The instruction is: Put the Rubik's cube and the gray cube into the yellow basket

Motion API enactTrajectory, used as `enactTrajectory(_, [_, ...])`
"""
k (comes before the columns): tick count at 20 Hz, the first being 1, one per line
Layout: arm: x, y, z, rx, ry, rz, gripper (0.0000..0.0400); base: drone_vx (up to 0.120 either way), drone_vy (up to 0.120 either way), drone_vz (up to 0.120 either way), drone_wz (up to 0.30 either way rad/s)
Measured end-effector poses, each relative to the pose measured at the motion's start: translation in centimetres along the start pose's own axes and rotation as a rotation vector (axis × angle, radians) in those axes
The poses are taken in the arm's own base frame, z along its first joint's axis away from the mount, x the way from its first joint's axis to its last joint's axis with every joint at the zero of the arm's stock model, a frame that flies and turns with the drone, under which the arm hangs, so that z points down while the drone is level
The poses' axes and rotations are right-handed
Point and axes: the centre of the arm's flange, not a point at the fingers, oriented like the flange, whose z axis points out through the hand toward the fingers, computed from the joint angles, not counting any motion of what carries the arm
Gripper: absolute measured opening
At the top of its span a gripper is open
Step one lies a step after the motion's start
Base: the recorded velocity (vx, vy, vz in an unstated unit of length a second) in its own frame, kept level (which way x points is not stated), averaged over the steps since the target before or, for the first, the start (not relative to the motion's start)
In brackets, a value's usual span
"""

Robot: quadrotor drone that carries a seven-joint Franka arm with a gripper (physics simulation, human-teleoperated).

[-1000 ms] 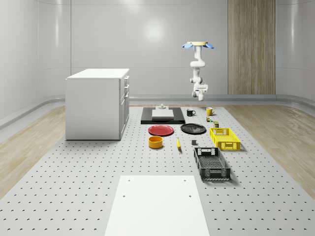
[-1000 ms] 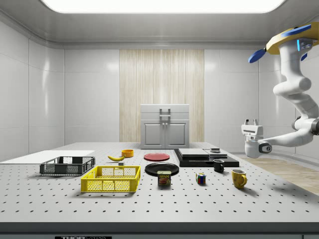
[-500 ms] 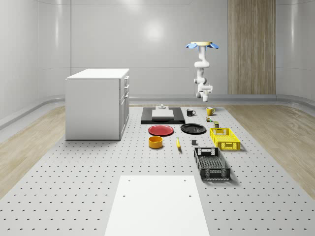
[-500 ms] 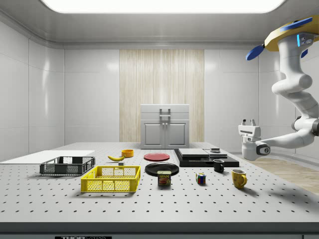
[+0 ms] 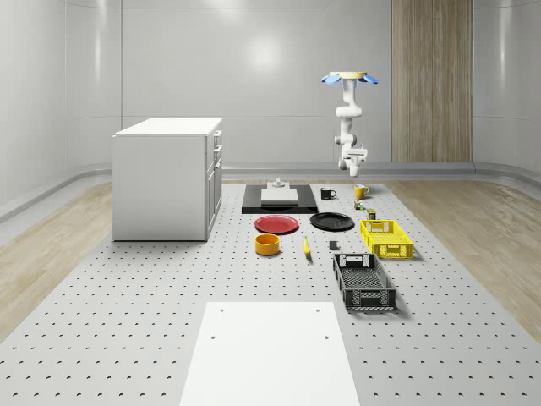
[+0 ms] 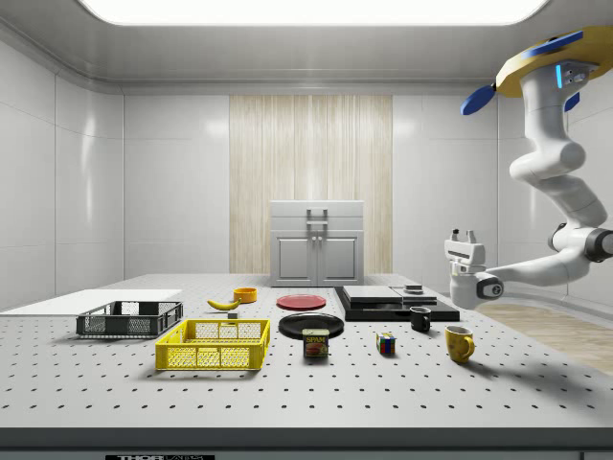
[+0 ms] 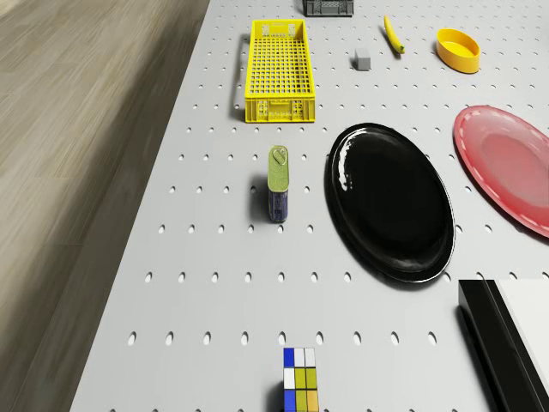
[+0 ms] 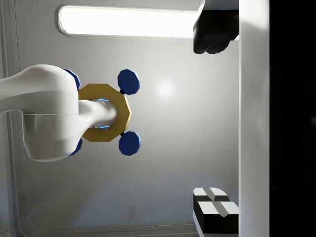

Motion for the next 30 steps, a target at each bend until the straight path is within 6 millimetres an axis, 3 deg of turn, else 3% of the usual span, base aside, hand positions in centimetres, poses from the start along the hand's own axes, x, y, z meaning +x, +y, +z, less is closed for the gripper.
enactTrajectory(8, [-1.4,-1.3,0.2,-0.129,0.137,-0.003,0.0400,0.120,0.000,0.000,0.000])
enactTrajectory(14, [-4.1,-4.0,1.9,-0.428,0.441,-0.011,0.0400,0.120,0.000,-0.033,0.000])
enactTrajectory(17, [-6.0,-5.8,4.7,-0.702,0.714,-0.018,0.0400,0.120,0.000,-0.120,0.000])
enactTrajectory(21, [-7.1,-6.7,11.0,-1.177,1.186,-0.028,0.0400,0.120,0.000,-0.120,0.000])
enactTrajectory(25, [-5.5,-5.0,16.5,-1.615,1.619,-0.038,0.0400,0.120,0.000,-0.120,0.000])
enactTrajectory(30, [-3.0,-2.4,19.2,-1.938,1.937,-0.050,0.0400,0.120,0.000,-0.120,0.000])
